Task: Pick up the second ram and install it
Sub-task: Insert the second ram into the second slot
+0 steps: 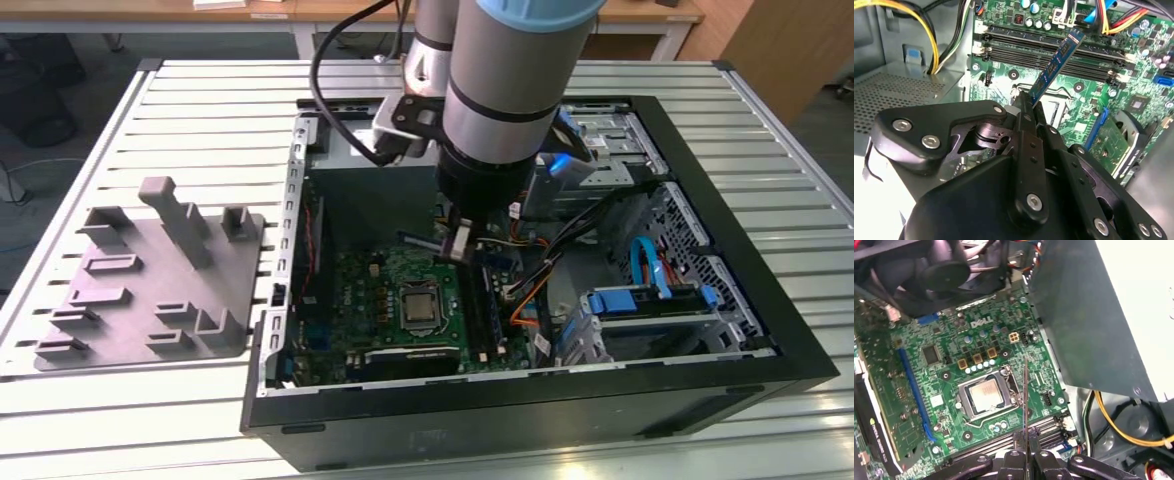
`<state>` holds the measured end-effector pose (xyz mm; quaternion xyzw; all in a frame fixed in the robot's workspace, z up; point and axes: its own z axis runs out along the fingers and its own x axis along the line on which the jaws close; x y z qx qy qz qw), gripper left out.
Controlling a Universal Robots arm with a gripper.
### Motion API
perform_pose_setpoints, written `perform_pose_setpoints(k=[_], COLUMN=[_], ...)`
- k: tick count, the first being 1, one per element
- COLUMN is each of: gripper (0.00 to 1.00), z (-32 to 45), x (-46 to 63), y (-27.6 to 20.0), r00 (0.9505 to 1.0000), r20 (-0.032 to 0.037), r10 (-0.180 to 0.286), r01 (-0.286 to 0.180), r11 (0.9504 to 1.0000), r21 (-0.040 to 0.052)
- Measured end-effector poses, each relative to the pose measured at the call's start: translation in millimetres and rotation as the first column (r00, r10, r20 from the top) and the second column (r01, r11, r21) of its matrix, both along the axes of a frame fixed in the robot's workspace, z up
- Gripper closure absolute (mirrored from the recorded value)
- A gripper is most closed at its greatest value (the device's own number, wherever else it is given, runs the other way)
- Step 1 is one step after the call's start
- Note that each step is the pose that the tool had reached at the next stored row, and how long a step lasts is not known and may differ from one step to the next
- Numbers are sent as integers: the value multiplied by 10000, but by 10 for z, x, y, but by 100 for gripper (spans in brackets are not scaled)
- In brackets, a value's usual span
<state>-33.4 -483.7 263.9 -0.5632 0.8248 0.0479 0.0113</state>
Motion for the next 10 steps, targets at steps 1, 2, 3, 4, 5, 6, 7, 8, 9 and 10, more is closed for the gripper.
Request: perform_pose_setpoints(k=[1,2,3,4,5,6,7,8,9,10], gripper=[86,86,86,86,86,86,86,86,86,86], z=[0,0,-1,-1,-1,-1,-2,-2,-2,-2], x=[0,0,0,0,0,0,0,0,0,0], y=[0,0,0,0,0,0,0,0,0,0], r00=[9999,9997,9993,9988,9980,9971,9960,9948,9934,9919], r20=[0,0,0,0,0,0,0,0,0,0], r10=[-119,-244,-367,-498,-625,-758,-888,-1019,-1146,-1272], r01=[119,244,367,498,625,758,888,1019,1146,1272], r11=[9999,9997,9993,9988,9980,9971,9960,9948,9934,9919], r21=[0,0,1,0,0,0,0,0,0,0])
